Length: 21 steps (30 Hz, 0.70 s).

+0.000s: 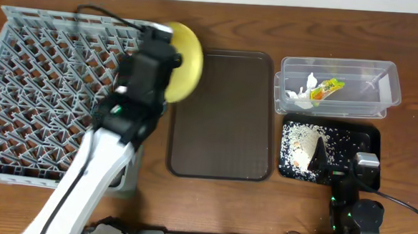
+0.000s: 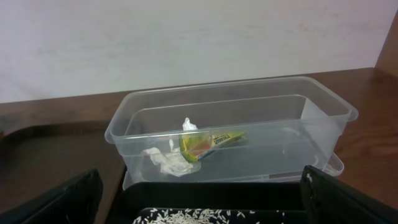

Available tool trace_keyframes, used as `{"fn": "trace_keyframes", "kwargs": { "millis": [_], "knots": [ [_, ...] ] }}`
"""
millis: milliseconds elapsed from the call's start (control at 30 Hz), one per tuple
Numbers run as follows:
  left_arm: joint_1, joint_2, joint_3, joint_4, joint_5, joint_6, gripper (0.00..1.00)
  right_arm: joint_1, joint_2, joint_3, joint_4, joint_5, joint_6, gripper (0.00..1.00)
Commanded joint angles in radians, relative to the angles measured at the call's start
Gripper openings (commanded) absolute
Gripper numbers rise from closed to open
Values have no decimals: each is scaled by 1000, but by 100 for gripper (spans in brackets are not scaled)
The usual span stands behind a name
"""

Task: Sort waste into correct bins and load items into the dishwasher
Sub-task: 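Lift the yellow plate and stand it upright in the dish rack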

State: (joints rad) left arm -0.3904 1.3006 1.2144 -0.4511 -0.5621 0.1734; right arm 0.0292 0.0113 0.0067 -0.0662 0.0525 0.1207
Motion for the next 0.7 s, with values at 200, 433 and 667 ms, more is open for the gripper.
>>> {"fn": "trace_keyframes", "kwargs": {
  "millis": [200,433,667],
  "knots": [
    [147,-57,11,18,-349,592,6,-6,-5,-1,-3,6,-10,99],
    [281,30,9,53,-348,594,6,-6,-5,-1,-3,6,-10,99],
    [333,134,9,111,-276,673,6,-6,-5,-1,-3,6,-10,99]
  ]
}}
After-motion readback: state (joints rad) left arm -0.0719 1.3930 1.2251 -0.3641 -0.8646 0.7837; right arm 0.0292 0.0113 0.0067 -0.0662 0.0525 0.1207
